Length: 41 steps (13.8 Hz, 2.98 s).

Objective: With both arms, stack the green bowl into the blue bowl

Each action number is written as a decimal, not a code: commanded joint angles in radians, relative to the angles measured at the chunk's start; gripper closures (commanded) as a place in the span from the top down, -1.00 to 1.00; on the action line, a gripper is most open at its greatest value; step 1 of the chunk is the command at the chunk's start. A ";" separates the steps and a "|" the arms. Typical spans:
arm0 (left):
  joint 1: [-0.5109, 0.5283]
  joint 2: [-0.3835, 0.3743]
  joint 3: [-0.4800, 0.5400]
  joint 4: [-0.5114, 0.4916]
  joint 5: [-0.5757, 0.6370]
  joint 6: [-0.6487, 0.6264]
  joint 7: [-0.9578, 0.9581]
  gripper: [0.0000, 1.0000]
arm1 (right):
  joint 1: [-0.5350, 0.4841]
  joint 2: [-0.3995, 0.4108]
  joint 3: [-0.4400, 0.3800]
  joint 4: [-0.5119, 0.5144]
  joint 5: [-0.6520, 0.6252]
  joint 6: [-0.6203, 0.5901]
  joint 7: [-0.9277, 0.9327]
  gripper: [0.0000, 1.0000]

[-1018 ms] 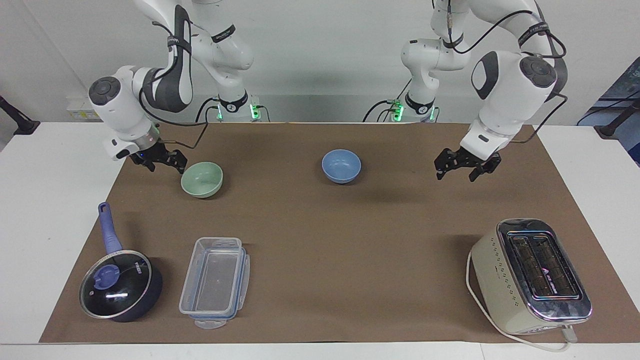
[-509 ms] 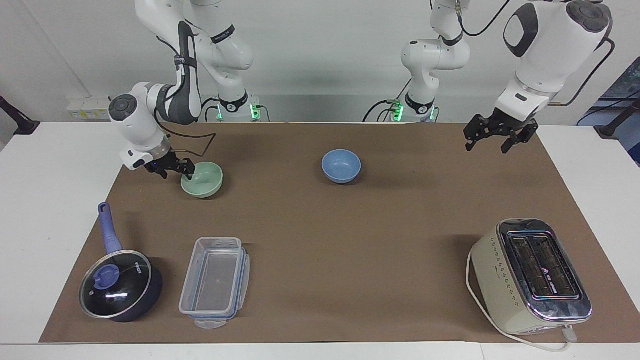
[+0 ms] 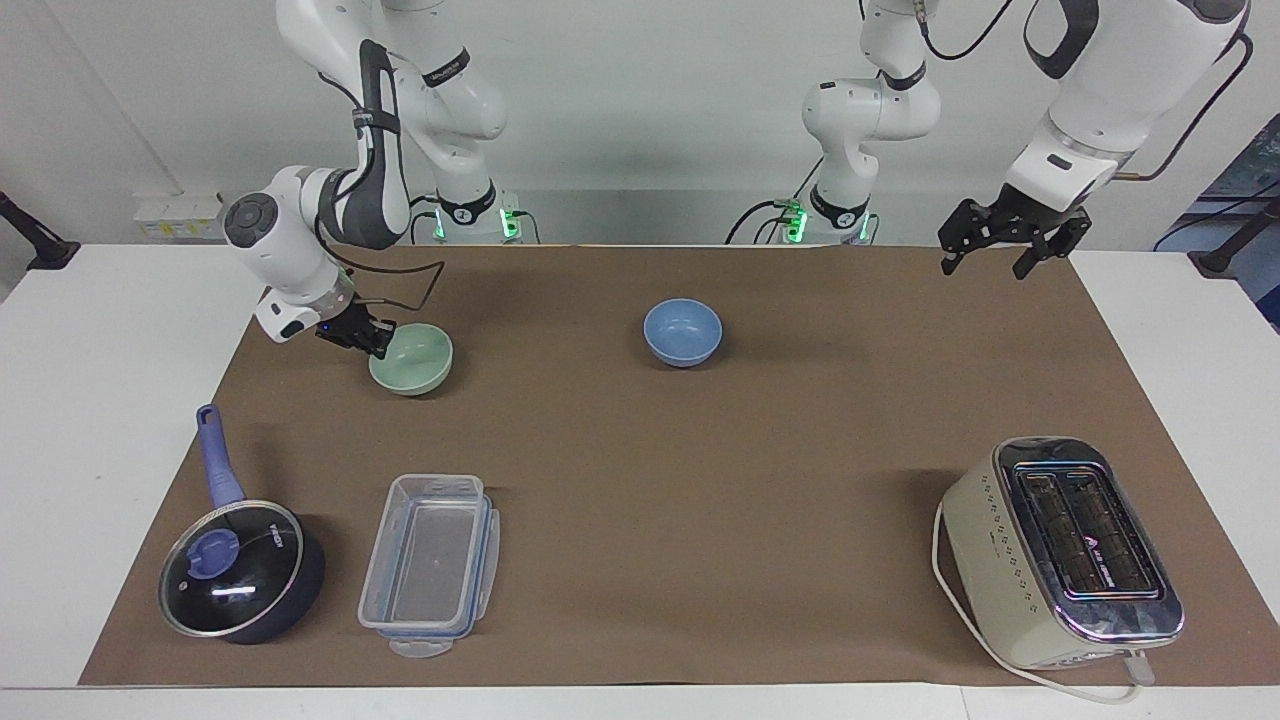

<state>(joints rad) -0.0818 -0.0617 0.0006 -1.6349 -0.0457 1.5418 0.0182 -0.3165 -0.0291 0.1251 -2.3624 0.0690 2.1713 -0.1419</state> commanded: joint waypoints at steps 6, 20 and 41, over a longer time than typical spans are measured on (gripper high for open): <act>0.007 0.054 0.001 0.067 0.049 -0.031 0.019 1.00 | 0.253 -0.095 0.010 0.071 0.127 -0.254 0.086 -1.00; 0.004 0.048 -0.002 0.056 0.046 -0.032 0.019 1.00 | 0.789 -0.017 0.021 0.123 0.317 0.071 0.709 -1.00; 0.005 0.026 0.004 0.061 0.044 -0.026 0.036 1.00 | 0.832 0.064 0.016 0.111 0.305 0.229 0.749 -0.95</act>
<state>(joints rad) -0.0818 -0.0279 0.0077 -1.5871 -0.0195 1.5316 0.0399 0.5165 0.0259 0.1444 -2.2574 0.3723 2.3801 0.5825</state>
